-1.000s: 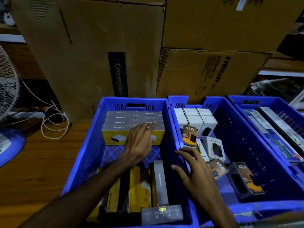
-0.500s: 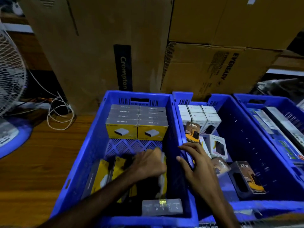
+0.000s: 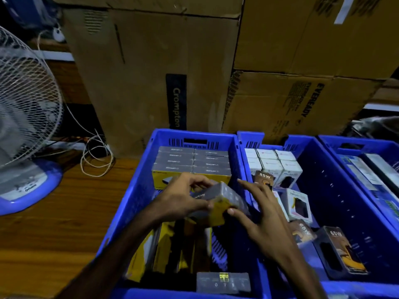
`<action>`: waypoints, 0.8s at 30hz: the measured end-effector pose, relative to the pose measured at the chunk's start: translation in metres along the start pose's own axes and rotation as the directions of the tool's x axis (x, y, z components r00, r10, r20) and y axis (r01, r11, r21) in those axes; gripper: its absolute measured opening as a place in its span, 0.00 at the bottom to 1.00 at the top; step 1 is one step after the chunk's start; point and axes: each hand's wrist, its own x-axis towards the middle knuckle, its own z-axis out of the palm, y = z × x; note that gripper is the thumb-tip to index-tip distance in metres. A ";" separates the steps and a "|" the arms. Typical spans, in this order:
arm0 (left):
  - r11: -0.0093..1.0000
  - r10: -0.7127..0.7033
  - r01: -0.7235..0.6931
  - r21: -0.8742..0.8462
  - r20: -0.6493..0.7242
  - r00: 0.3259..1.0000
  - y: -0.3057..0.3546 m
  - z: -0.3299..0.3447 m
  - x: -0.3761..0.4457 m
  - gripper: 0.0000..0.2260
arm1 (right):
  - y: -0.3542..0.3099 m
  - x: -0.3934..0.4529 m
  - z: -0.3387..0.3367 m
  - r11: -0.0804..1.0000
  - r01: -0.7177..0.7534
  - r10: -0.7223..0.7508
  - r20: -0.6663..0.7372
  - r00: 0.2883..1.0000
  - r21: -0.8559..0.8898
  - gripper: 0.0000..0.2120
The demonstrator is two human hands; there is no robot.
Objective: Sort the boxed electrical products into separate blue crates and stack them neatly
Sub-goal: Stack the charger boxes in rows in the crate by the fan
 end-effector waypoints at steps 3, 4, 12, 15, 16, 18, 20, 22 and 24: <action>0.997 0.075 -0.075 0.030 0.011 0.997 0.009 -0.014 -0.003 0.21 | -0.015 0.010 0.000 0.995 0.079 -0.076 0.061 0.995 -0.053 0.34; 0.994 0.104 -0.104 0.026 -0.008 0.995 0.010 -0.018 -0.004 0.21 | -0.018 0.011 0.000 0.995 0.087 -0.082 0.085 0.993 -0.057 0.35; 0.944 0.219 -0.243 -0.225 -0.127 0.967 0.000 -0.041 -0.010 0.27 | -0.046 0.026 0.008 0.806 -0.301 0.273 0.131 0.953 0.510 0.37; 0.916 0.255 -0.300 -0.266 -0.190 0.948 -0.005 -0.040 -0.011 0.27 | -0.058 0.040 0.013 0.669 -0.519 0.456 0.258 0.852 0.532 0.38; 0.906 0.271 -0.325 -0.272 -0.218 0.938 -0.008 -0.040 -0.012 0.27 | -0.060 0.041 0.018 0.575 -0.578 0.497 0.314 0.809 0.578 0.32; 0.888 0.278 -0.349 -0.301 -0.255 0.926 -0.014 -0.041 -0.013 0.28 | -0.064 0.040 0.026 0.333 -0.653 0.503 0.458 0.733 0.681 0.24; 0.875 0.238 -0.349 -0.335 -0.331 0.913 -0.020 -0.040 -0.013 0.28 | -0.059 0.037 0.037 0.188 -0.644 0.478 0.503 0.720 0.742 0.29; 0.875 0.158 -0.348 -0.336 -0.481 0.862 -0.025 -0.036 -0.014 0.22 | -0.059 0.037 0.049 0.148 -0.577 0.468 0.458 0.756 0.803 0.29; 0.895 0.054 -0.315 -0.315 -0.624 0.779 -0.030 -0.028 -0.014 0.18 | -0.060 0.037 0.062 0.175 -0.519 0.472 0.391 0.790 0.836 0.25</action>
